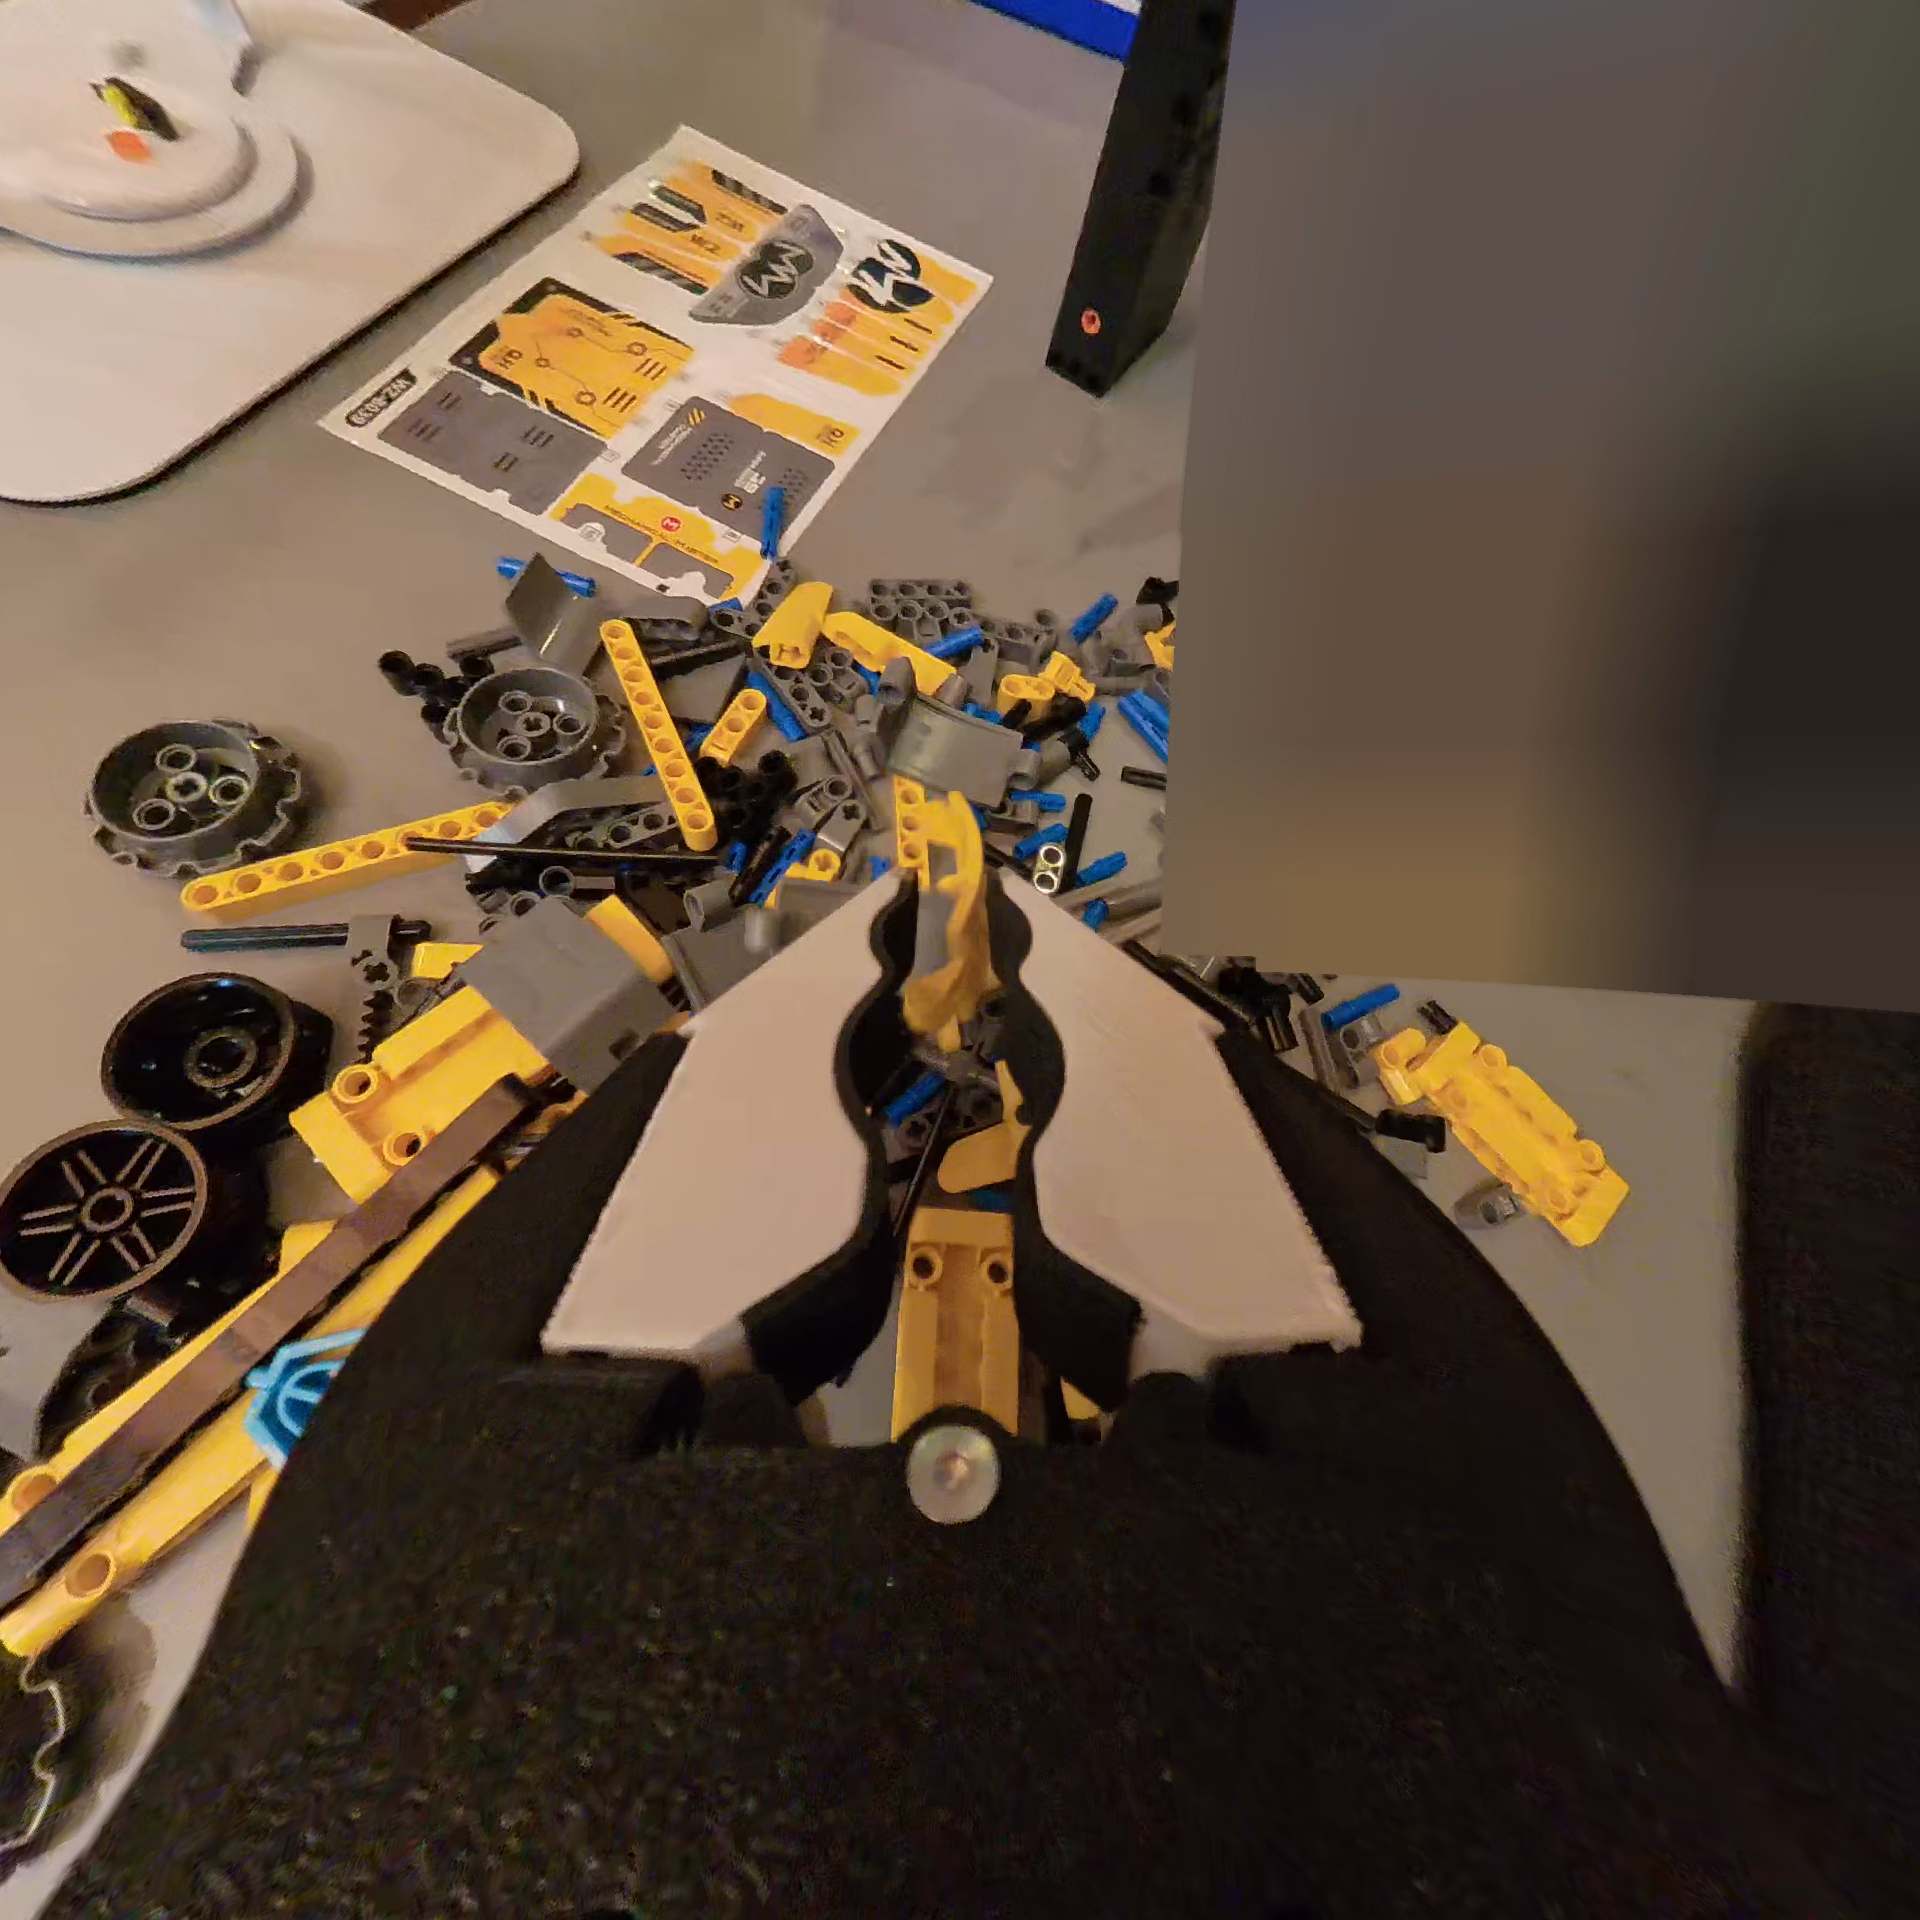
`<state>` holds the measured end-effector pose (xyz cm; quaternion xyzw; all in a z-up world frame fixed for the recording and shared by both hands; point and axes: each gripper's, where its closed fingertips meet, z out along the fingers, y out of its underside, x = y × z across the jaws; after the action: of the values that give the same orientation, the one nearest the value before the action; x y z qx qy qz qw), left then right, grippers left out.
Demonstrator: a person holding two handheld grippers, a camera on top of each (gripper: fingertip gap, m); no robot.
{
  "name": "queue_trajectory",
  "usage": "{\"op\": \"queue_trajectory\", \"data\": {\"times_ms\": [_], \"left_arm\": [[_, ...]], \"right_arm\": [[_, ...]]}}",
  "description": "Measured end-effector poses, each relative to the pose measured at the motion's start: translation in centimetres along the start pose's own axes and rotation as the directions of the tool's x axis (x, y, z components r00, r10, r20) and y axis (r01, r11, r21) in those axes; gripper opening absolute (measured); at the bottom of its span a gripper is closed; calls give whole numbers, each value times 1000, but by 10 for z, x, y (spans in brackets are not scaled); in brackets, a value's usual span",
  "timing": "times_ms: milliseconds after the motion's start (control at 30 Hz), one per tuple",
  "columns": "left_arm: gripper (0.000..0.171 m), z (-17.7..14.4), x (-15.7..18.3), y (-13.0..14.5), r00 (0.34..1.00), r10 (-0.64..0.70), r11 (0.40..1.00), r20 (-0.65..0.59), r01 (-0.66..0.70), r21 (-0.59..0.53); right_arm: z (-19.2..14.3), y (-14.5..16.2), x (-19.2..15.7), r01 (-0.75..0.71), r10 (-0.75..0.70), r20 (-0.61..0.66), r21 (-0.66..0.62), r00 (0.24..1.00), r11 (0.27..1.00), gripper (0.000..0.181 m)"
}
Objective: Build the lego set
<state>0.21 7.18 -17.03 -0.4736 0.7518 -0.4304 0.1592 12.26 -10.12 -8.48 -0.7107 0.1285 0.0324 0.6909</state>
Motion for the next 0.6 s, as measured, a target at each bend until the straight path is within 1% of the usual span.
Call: {"op": "queue_trajectory", "data": {"times_ms": [67,133,233,300,367,400,500,600], "left_arm": [[16,-2,-4,-4,1000,6,1000,29,-6,24],[20,-9,-15,-11,997,-16,998,79,10,67],[33,-16,-45,-9,973,-62,995,221,45,84],[54,-17,-66,-2,935,-72,997,346,60,46],[88,-13,-77,7,899,-49,998,434,61,-15],[98,-10,-79,12,887,-31,997,461,61,-50],[99,-5,-81,19,864,29,993,503,34,-116],[97,0,-72,22,889,49,990,454,18,-142]], "right_arm": [[0,0,0,1,-1,-1,0,1000,1000,35],[0,0,0,0,0,0,0,1000,1000,35],[0,0,0,1,-1,0,-1,1000,1000,35],[0,0,0,2,-2,0,-2,1000,1000,35],[0,1,0,2,-2,0,-3,1000,1000,35],[0,1,0,3,-3,-1,-4,1000,1000,35],[1,1,0,4,-4,-2,-7,1000,1000,35],[1,1,0,6,-6,-2,-8,1000,1000,35]]}}
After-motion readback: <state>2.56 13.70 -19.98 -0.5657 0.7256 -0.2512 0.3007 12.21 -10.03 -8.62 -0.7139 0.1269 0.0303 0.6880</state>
